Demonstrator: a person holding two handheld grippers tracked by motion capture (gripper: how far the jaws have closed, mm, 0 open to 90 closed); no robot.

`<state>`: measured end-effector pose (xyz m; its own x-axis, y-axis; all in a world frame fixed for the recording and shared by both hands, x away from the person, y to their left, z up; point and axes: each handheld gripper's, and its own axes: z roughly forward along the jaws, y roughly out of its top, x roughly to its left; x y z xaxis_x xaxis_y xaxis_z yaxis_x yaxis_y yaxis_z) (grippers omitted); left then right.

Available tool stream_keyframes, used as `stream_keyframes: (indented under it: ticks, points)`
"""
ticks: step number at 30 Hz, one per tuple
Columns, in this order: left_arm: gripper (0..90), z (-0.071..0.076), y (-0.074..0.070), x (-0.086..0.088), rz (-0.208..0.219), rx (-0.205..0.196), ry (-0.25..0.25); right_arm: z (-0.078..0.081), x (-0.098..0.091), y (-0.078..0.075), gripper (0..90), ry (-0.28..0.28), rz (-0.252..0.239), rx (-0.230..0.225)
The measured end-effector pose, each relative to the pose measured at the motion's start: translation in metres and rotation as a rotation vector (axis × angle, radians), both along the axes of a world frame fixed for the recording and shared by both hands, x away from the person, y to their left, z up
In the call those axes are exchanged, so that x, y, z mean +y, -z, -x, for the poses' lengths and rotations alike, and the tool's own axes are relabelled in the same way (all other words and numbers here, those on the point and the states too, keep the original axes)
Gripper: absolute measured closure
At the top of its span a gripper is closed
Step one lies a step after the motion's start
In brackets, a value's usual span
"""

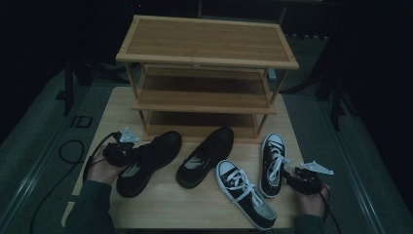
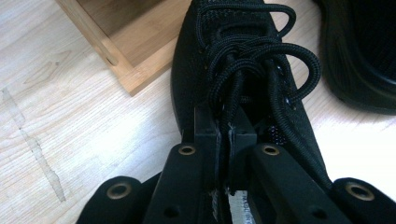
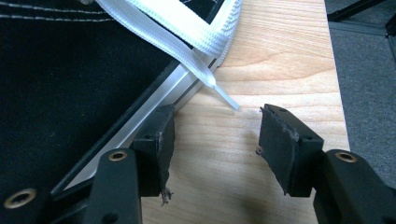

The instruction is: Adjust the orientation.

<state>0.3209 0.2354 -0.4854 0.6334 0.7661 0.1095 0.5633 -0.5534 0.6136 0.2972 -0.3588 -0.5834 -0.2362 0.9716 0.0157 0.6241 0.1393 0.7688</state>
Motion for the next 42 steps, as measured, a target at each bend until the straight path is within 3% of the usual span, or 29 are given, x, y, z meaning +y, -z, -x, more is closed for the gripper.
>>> stream_keyframes:
  ticks: [3,8,10,18,25,30,42]
  points:
    - [82.9,-0.001,0.001,0.004,0.044,0.020,0.003,0.000,0.000,0.000,45.1,0.000,0.000,0.000]
    - [63.6,0.002,-0.006,0.010,0.142,0.033,-0.008,0.000,0.000,0.000,45.1,0.000,0.000,0.000]
    - [59.8,0.003,-0.009,0.012,0.156,0.035,-0.014,0.000,0.000,0.000,45.0,0.000,0.000,0.000]
    - [52.3,0.008,-0.018,0.011,0.174,0.032,-0.075,0.000,0.000,0.000,45.0,0.000,-0.001,0.000]
    - [51.1,0.010,-0.026,0.008,0.218,0.024,-0.080,0.000,0.000,0.000,44.8,-0.003,0.000,-0.001]
    - [51.3,0.011,-0.028,0.005,0.227,0.031,-0.105,0.000,0.000,0.000,44.9,-0.003,0.000,0.000]
    - [51.1,0.015,-0.036,-0.005,0.242,0.023,-0.085,0.000,0.000,0.000,44.9,-0.003,0.000,0.000]
